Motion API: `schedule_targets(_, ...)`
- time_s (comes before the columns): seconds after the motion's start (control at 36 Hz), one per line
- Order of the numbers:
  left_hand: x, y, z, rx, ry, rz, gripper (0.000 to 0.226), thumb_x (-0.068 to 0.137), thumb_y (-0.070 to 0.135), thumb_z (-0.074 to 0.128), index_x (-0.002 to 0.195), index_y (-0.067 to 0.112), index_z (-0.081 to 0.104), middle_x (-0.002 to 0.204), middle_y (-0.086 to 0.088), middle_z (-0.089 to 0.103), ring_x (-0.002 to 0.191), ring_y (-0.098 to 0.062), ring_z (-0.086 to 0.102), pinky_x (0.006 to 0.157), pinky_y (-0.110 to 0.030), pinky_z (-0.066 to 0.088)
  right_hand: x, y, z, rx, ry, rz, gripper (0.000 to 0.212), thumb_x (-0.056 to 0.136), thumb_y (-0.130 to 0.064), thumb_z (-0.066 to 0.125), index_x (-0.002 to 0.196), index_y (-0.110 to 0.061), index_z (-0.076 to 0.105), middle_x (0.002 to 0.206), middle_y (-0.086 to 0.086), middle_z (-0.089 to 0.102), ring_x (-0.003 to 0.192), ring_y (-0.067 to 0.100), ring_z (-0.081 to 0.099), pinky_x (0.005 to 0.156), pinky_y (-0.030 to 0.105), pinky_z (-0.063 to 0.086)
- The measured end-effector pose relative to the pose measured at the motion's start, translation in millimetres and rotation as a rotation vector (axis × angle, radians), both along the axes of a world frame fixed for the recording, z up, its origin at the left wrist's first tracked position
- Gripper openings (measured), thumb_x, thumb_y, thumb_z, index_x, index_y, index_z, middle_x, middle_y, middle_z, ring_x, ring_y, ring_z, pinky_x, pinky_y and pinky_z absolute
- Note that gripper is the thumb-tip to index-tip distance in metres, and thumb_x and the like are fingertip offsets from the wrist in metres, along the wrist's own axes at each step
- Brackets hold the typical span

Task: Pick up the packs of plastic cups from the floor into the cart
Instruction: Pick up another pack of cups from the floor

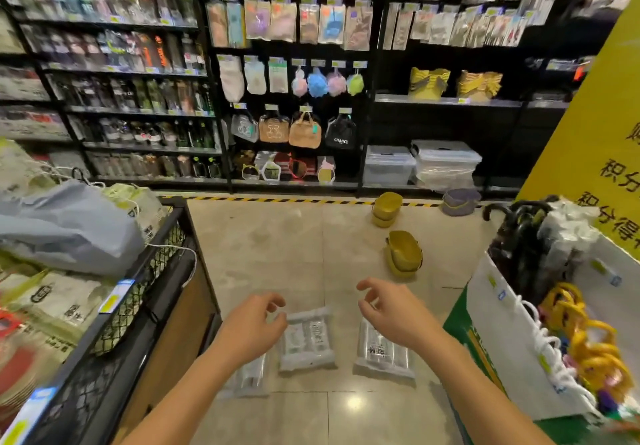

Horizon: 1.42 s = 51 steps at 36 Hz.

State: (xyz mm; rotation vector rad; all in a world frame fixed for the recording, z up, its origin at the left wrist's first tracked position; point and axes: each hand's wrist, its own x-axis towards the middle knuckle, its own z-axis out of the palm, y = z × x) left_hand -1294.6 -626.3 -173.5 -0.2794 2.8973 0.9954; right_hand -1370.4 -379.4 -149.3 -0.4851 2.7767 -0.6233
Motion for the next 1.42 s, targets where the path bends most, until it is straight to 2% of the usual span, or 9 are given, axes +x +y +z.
schedule_targets(0.28, -116.5, -35.1, -37.4, 0.066, -0.067, 0.09, 0.032, 0.094, 0.035, 0.053, 0.124, 0.028, 0.057, 0.113, 0.007, 0.061, 0.101, -0.011, 0.057, 0.083, -0.028, 0.048, -140.7, -49.1, -36.8, 0.035, -0.072, 0.046, 0.039, 0.103, -0.031, 0.054, 0.141, -0.021, 0.057, 0.126, 0.007, 0.071, 0.117, 0.026, 0.065, 0.096, 0.035, 0.051)
schedule_targets(0.44, -190.9, -82.9, -82.5, 0.107, -0.119, 0.087, 0.035, 0.093, 0.033, 0.055, 0.127, 0.027, 0.056, 0.117, 0.005, 0.06, 0.102, -0.013, 0.057, 0.089, -0.033, 0.049, -208.9, -96.8, -82.1, 0.064, -0.126, 0.013, 0.041, 0.104, -0.033, 0.052, 0.144, -0.024, 0.053, 0.132, 0.006, 0.068, 0.118, 0.025, 0.065, 0.1, 0.04, 0.054)
schedule_targets(0.61, -247.0, -118.7, -136.2, 0.191, -0.156, 0.095, 0.038, 0.093, 0.026, 0.057, 0.13, 0.026, 0.052, 0.119, 0.003, 0.056, 0.102, -0.013, 0.054, 0.082, -0.025, 0.042, -247.0, -134.1, -136.7, 0.063, -0.169, -0.084, 0.045, 0.103, -0.035, 0.052, 0.147, -0.026, 0.05, 0.137, 0.004, 0.064, 0.119, 0.024, 0.063, 0.098, 0.039, 0.053)
schedule_targets(0.72, -269.2, -129.3, -172.0, 0.23, -0.248, 0.124, 0.041, 0.093, 0.029, 0.057, 0.133, 0.029, 0.049, 0.118, 0.006, 0.051, 0.106, -0.014, 0.054, 0.084, -0.027, 0.041, -265.5, -149.0, -175.5, 0.074, -0.239, -0.111, 0.046, 0.104, -0.035, 0.052, 0.149, -0.026, 0.047, 0.139, 0.006, 0.062, 0.12, 0.025, 0.063, 0.1, 0.042, 0.052)
schedule_targets(0.86, -301.2, -140.8, -222.5, 0.23, -0.309, 0.131, 0.044, 0.094, 0.024, 0.055, 0.137, 0.025, 0.047, 0.123, -0.001, 0.054, 0.112, -0.019, 0.055, 0.087, -0.033, 0.047, -292.9, -156.3, -233.6, 0.075, -0.301, -0.141, 0.046, 0.105, -0.036, 0.051, 0.149, -0.026, 0.046, 0.14, 0.006, 0.061, 0.124, 0.025, 0.063, 0.098, 0.044, 0.053)
schedule_targets(1.03, -330.2, -141.7, -315.9, 0.253, -0.4, 0.171, 0.056, 0.088, 0.041, 0.05, 0.142, 0.038, 0.035, 0.133, -0.003, 0.05, 0.119, -0.024, 0.053, 0.095, -0.047, 0.05, -331.9, -151.7, -332.8, 0.098, -0.388, -0.112, 0.05, 0.106, -0.034, 0.051, 0.154, -0.023, 0.041, 0.141, 0.011, 0.057, 0.13, 0.028, 0.057, 0.101, 0.042, 0.049)
schedule_targets(1.17, -366.0, -130.7, -431.9, 0.273, -0.392, 0.211, 0.056, 0.095, 0.029, 0.053, 0.147, 0.037, 0.032, 0.13, 0.005, 0.043, 0.115, -0.016, 0.05, 0.095, -0.032, 0.044, -364.4, -142.7, -455.8, 0.092, -0.435, -0.124, 0.053, 0.105, -0.032, 0.052, 0.156, -0.024, 0.039, 0.139, 0.013, 0.057, 0.123, 0.032, 0.06, 0.101, 0.046, 0.05)
schedule_targets(1.28, -388.3, -126.1, -551.5, 0.289, -0.386, 0.248, 0.06, 0.095, 0.028, 0.056, 0.148, 0.038, 0.03, 0.128, 0.004, 0.041, 0.109, -0.012, 0.046, 0.096, -0.03, 0.041, -384.2, -133.0, -573.9, 0.087, -0.465, -0.141, 0.056, 0.105, -0.033, 0.053, 0.158, -0.029, 0.035, 0.132, 0.013, 0.057, 0.116, 0.033, 0.061, 0.096, 0.043, 0.051)
schedule_targets(1.42, -401.5, -133.3, -708.7, 0.257, -0.441, 0.232, 0.069, 0.092, 0.028, 0.061, 0.151, 0.034, 0.025, 0.139, -0.008, 0.043, 0.123, -0.025, 0.048, 0.098, -0.032, 0.039, -401.1, -122.3, -728.2, 0.069, -0.52, -0.148, 0.061, 0.105, -0.032, 0.055, 0.161, -0.032, 0.03, 0.135, 0.015, 0.056, 0.123, 0.033, 0.059, 0.1, 0.039, 0.046)
